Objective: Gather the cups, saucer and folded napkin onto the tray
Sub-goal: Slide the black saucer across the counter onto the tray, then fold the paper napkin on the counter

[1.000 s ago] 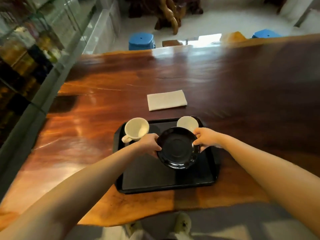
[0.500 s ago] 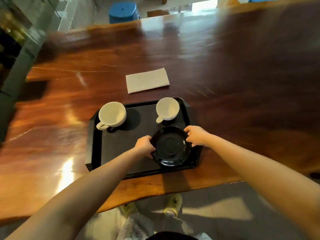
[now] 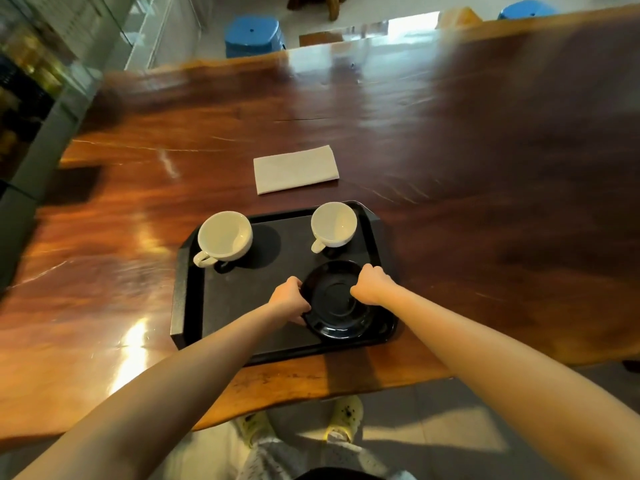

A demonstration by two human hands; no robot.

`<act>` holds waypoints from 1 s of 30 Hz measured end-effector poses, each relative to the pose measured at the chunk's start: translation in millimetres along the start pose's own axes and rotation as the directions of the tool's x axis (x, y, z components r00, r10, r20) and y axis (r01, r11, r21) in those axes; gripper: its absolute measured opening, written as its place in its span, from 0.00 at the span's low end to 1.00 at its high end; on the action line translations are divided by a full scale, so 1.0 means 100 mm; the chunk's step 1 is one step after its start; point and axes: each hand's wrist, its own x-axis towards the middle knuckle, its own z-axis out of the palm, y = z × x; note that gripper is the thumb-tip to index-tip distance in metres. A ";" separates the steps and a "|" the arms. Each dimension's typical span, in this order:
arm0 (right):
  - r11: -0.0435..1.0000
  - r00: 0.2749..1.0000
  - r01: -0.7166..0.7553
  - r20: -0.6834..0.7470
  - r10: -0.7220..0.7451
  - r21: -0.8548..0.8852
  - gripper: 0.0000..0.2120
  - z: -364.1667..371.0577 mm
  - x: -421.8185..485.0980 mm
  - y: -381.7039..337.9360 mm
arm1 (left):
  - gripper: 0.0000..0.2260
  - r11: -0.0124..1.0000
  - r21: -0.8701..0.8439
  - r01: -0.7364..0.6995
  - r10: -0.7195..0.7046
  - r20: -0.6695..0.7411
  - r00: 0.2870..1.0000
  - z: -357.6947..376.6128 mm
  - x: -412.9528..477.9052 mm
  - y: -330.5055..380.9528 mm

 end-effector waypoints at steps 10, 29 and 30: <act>0.992 0.992 0.121 0.025 -0.122 0.040 0.24 -0.42 -0.15 0.02 | 0.15 0.946 0.321 -0.036 0.060 -0.065 0.996 -0.25 -0.16 0.16; 0.938 0.953 0.277 0.064 -0.296 0.210 0.16 -1.93 -0.24 -0.66 | 0.12 0.915 0.319 -0.246 0.345 -0.306 0.887 -1.51 -0.25 1.10; 0.936 0.953 0.279 0.060 -0.297 0.213 0.17 -1.98 -0.19 -0.72 | 0.12 0.917 0.312 -0.250 0.348 -0.315 0.883 -1.57 -0.19 1.14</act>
